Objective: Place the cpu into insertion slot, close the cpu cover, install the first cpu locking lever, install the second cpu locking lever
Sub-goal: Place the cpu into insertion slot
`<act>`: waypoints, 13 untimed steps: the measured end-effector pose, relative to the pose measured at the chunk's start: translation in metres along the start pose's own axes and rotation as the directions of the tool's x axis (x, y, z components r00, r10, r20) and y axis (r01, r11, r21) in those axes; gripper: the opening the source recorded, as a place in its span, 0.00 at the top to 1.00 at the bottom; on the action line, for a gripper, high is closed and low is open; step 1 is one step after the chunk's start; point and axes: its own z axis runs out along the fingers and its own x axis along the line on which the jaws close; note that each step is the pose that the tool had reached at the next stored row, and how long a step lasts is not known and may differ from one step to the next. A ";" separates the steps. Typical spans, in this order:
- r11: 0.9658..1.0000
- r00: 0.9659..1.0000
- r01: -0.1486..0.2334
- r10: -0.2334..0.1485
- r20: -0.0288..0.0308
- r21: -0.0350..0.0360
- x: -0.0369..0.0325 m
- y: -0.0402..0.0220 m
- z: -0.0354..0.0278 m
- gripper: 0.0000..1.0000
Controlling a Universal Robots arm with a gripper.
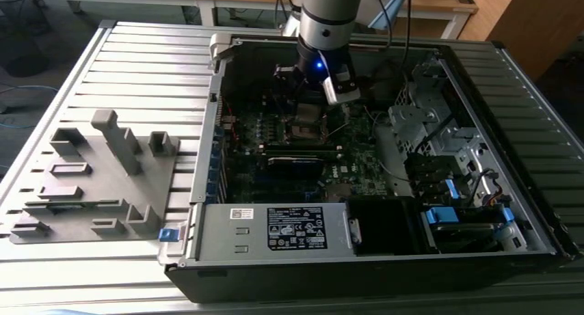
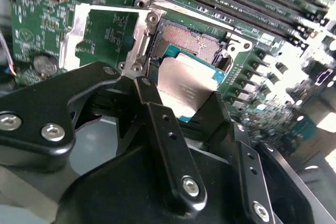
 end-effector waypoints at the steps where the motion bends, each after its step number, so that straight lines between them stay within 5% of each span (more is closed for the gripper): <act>1: 1.000 1.000 -0.018 0.018 0.002 0.000 0.0000 0.0000 0.0001 0.46; 7: 0.992 0.992 -0.125 0.125 0.011 -0.003 0.0000 0.0000 0.0001 0.46; 13: 0.991 0.991 -0.132 0.132 0.012 -0.003 0.0000 0.0000 0.0001 0.46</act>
